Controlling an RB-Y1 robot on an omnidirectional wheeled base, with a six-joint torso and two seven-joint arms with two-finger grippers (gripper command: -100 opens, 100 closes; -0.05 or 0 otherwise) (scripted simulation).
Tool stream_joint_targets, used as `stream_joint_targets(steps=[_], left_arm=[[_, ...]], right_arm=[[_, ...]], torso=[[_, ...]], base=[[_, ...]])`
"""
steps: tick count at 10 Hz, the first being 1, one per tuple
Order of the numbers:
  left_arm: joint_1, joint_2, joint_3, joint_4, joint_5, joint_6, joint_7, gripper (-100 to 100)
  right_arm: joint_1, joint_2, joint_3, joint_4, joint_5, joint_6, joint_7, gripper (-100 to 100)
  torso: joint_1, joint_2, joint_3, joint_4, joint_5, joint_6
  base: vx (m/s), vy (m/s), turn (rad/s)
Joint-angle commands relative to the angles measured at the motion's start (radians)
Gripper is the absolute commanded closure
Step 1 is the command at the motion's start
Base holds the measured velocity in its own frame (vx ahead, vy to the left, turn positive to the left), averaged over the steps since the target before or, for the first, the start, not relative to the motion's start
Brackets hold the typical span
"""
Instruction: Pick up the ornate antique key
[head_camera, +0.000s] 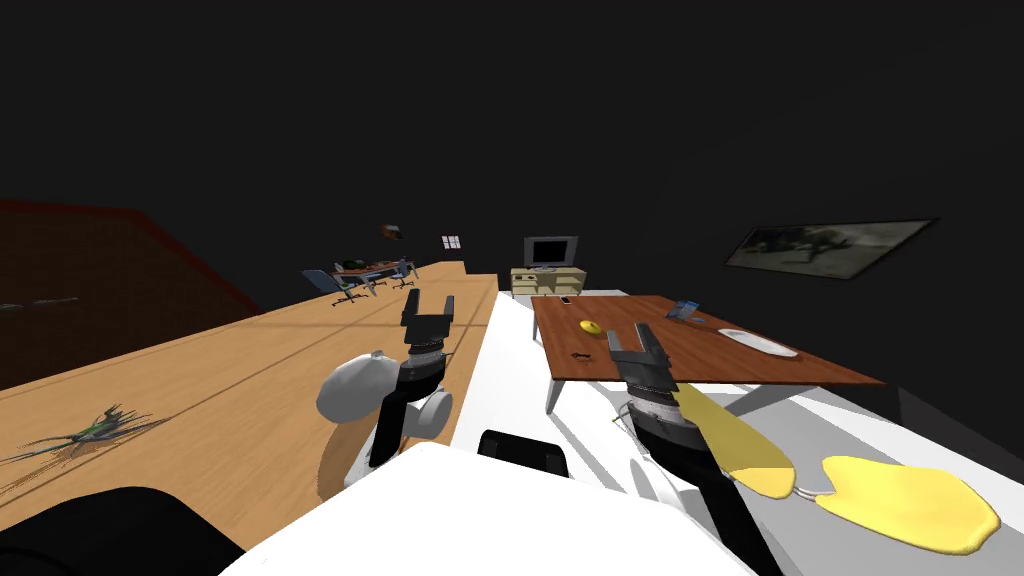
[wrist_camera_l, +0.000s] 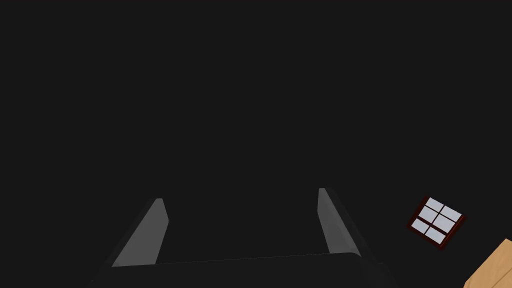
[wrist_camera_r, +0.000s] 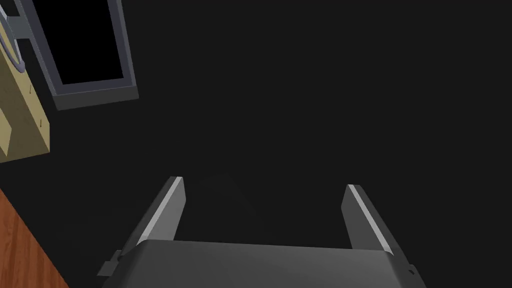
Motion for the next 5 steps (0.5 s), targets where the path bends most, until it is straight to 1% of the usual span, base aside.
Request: stream_joint_targets(steps=[1,2,3,4,5], left_arm=[[0.0,0.0,0.0,0.0,0.0,0.0,0.0,0],[0.0,0.0,0.0,0.0,0.0,0.0,0.0,0],[0.0,0.0,0.0,0.0,0.0,0.0,0.0,0],[0.0,0.0,0.0,0.0,0.0,0.0,0.0,0],[0.0,0.0,0.0,0.0,0.0,0.0,0.0,0]], right_arm=[[0.015,-0.037,0.024,0.02,0.021,0.021,0.026,-100],[0.029,-0.062,0.039,0.035,0.035,0.033,0.043,-100],[0.029,-0.062,0.039,0.035,0.035,0.033,0.043,-100],[0.045,-0.088,0.056,0.051,0.05,0.046,0.062,-100],[0.063,-0.116,0.072,0.07,0.066,0.062,0.082,-100]], torso=[[0.0,0.0,0.0,0.0,0.0,0.0],[0.0,0.001,0.001,0.0,0.0,0.0],[0.001,0.002,0.001,0.0,0.0,0.0],[-0.001,0.0,0.0,0.0,0.0,0.001],[-0.001,0.0,0.0,0.0,0.0,0.0]], base=[[-0.084,0.068,0.24],[-0.098,0.069,0.246],[-0.061,0.043,0.081],[-0.058,0.047,0.198],[-0.092,0.071,0.275]])
